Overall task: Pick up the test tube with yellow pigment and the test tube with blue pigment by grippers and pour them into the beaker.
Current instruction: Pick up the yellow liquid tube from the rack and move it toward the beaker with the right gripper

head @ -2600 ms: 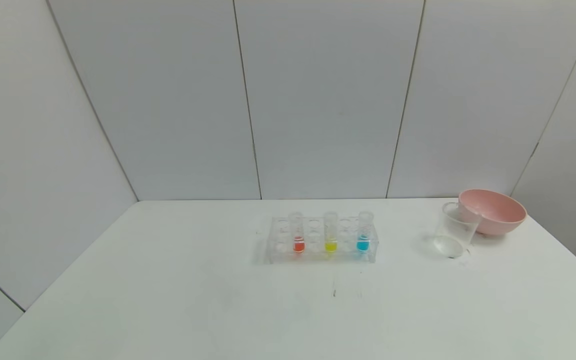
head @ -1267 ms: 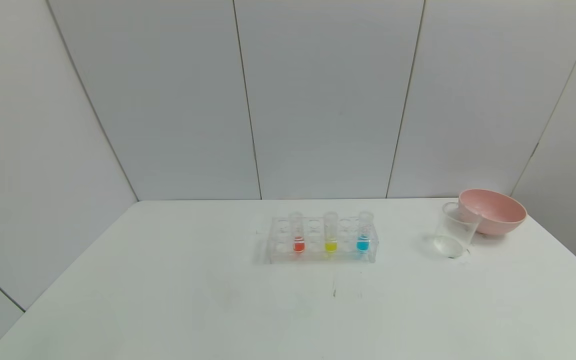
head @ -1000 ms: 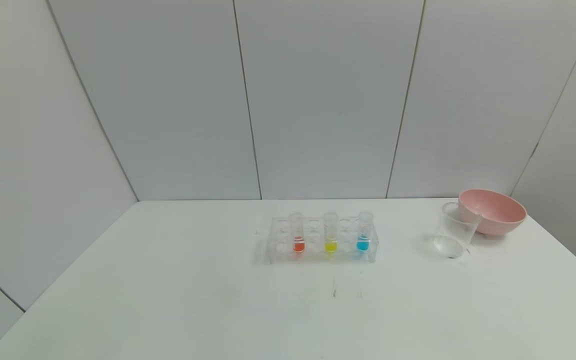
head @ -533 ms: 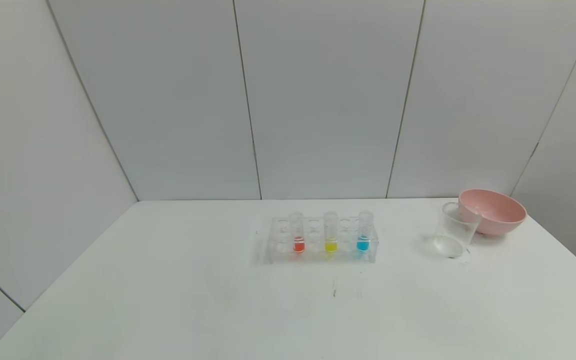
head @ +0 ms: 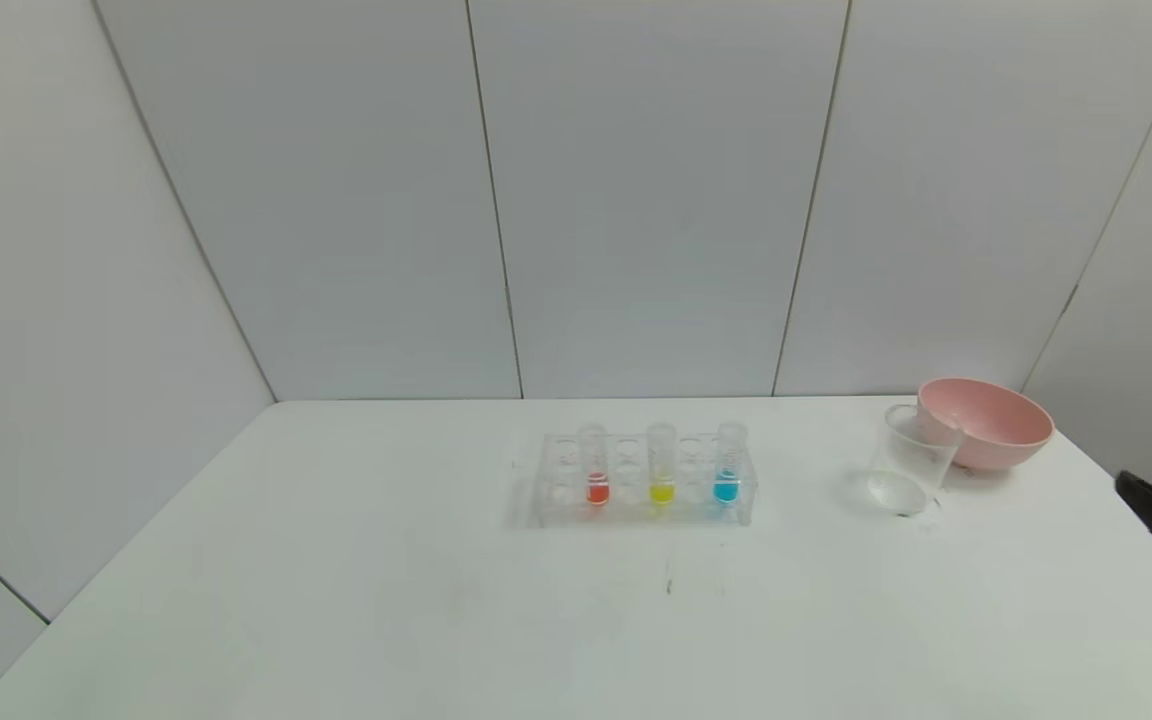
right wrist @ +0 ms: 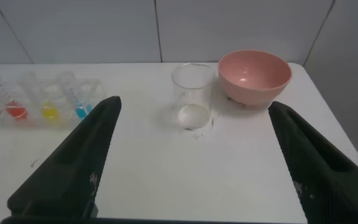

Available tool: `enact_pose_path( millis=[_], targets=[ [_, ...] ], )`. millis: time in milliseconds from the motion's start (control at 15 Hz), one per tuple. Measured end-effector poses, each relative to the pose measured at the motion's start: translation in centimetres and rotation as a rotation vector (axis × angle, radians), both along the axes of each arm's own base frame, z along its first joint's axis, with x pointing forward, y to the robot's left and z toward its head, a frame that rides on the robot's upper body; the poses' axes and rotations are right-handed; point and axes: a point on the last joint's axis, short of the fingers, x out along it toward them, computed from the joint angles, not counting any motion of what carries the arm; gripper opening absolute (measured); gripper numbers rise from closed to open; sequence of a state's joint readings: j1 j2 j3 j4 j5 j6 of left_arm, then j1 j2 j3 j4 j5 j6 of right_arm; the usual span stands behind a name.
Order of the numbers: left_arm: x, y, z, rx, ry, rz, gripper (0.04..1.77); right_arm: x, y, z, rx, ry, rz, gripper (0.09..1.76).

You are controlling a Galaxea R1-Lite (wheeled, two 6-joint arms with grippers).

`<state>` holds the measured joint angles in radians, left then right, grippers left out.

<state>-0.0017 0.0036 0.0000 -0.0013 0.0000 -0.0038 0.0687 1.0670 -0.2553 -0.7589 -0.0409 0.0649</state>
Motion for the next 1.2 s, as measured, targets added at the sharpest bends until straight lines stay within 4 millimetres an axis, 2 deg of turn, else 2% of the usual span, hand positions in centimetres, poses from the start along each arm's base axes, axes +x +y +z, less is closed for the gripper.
enact_pose_path(
  millis=[133,267,400,533,800,1000,1200],
  targets=[
    [0.0,0.0,0.0,0.0,0.0,0.0,1.76,2.8,1.7,-0.3,0.005,0.026,-0.017,1.71],
    [0.0,0.0,0.0,0.0,0.0,0.0,1.76,5.2,4.6,-0.1,0.012,0.019,-0.025,1.71],
    [0.0,0.0,0.0,0.0,0.0,0.0,1.76,6.8,8.3,0.0,0.009,0.017,-0.003,1.71],
    [0.0,0.0,0.0,0.0,0.0,0.0,1.76,7.4,12.1,-0.3,-0.003,0.026,0.026,1.71],
    [0.0,0.0,0.0,0.0,0.0,0.0,1.76,7.3,18.9,-1.9,-0.012,0.056,0.105,1.71],
    [0.0,0.0,0.0,0.0,0.0,0.0,1.76,7.6,22.3,-3.6,-0.005,0.083,0.115,1.71],
    [0.0,0.0,0.0,0.0,0.0,0.0,1.76,8.2,24.1,-5.3,-0.004,0.093,0.13,1.71]
  ],
)
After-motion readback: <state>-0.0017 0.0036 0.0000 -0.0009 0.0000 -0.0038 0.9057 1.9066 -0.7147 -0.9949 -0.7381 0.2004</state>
